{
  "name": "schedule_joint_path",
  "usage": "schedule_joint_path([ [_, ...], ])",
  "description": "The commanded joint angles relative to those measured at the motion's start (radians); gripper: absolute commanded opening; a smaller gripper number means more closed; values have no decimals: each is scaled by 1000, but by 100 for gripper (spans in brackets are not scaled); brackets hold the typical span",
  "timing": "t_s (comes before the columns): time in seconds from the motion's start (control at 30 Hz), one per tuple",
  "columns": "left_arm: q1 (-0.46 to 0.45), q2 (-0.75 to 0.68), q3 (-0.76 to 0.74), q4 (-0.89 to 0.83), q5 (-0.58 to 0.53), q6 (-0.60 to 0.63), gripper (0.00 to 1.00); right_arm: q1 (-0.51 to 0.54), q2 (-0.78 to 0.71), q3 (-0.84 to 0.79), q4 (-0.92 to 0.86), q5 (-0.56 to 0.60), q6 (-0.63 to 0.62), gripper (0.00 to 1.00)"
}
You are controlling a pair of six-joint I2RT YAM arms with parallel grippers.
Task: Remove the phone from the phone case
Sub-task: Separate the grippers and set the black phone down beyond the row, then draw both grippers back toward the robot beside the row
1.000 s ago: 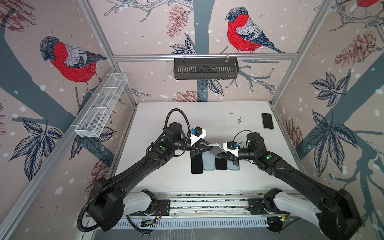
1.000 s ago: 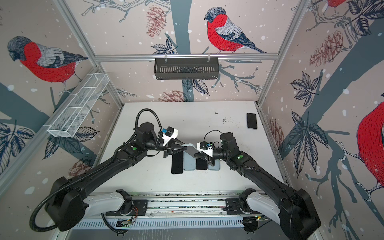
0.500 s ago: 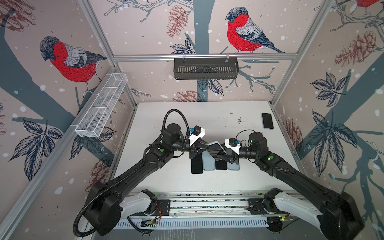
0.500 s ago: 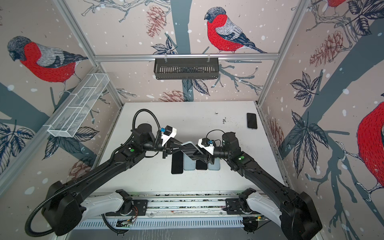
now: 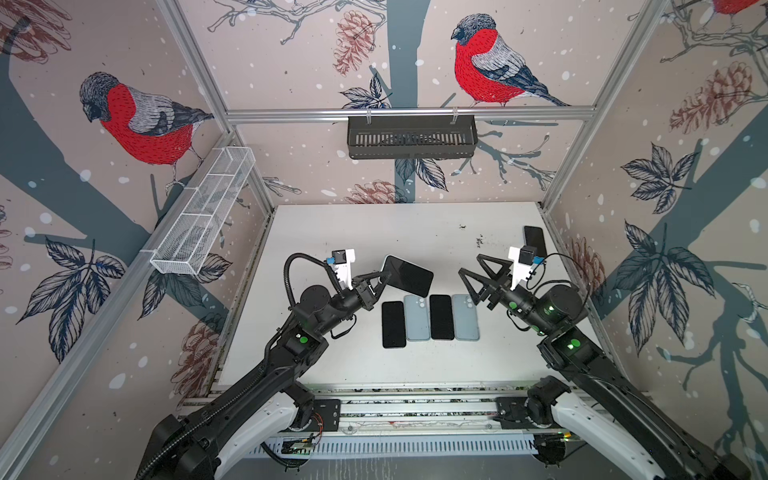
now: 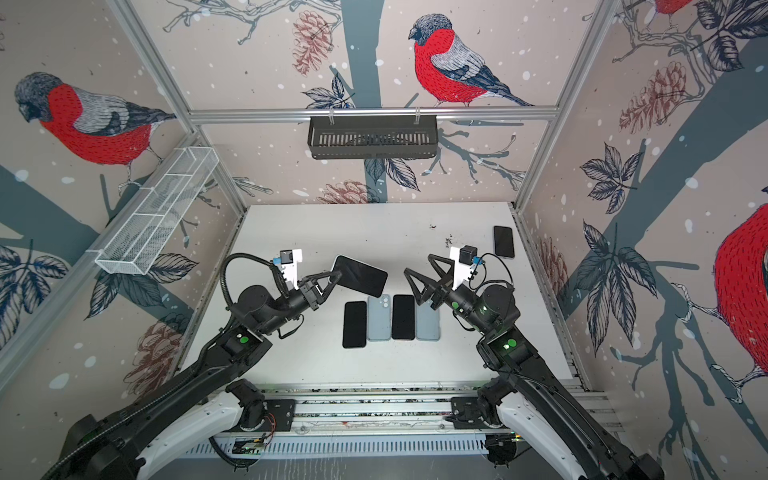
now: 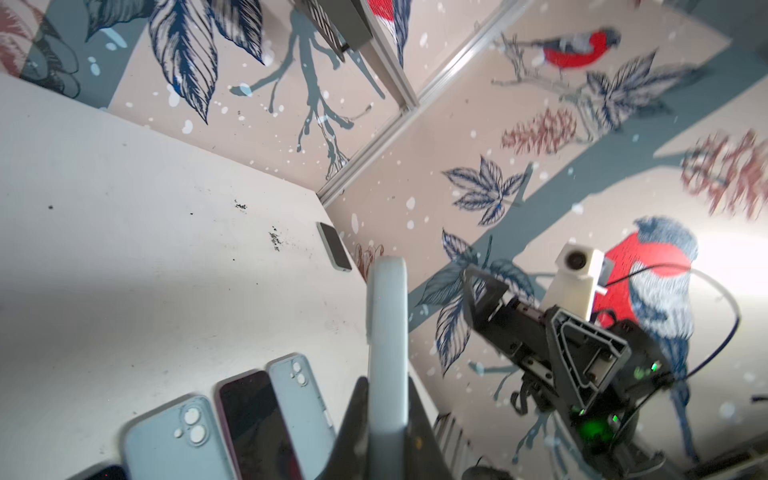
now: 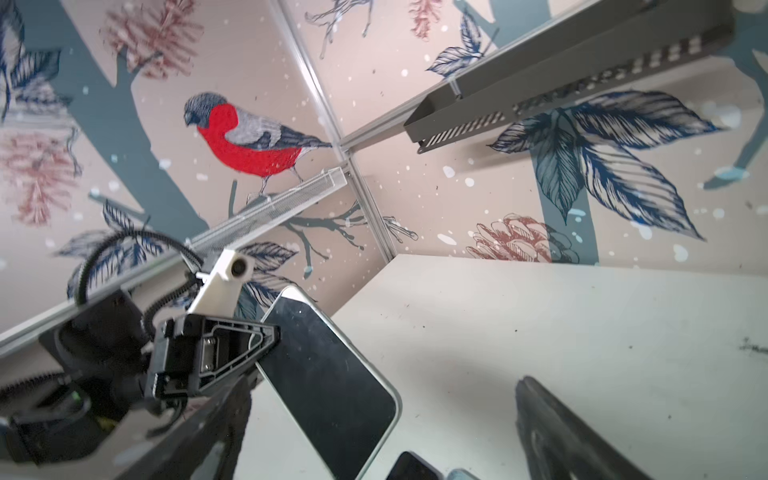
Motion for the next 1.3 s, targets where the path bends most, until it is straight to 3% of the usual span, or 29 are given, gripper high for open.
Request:
schedule_joint_path([
  [0.0,-26,-45,-61,285,-153,-260,0,2,5,1,-97,-26,259,100],
  [0.17,-68,-78,-209,462,-258,-417,0,46,23,-117,51,-124,401,100],
  [0.3,-110,-98,-258,480,-318,-461,0,138,0,-230,249,-93,474,100],
  [0.63,-153,-112,-282,457,-376,-529,0,263,70,-331,514,-103,472,97],
  [0.77,-160,-74,-281,468,-373,-559,0,273,105,-304,530,-119,455,91],
  [1.27,-207,-22,-285,527,-375,-565,0,282,286,-280,684,-150,484,58],
])
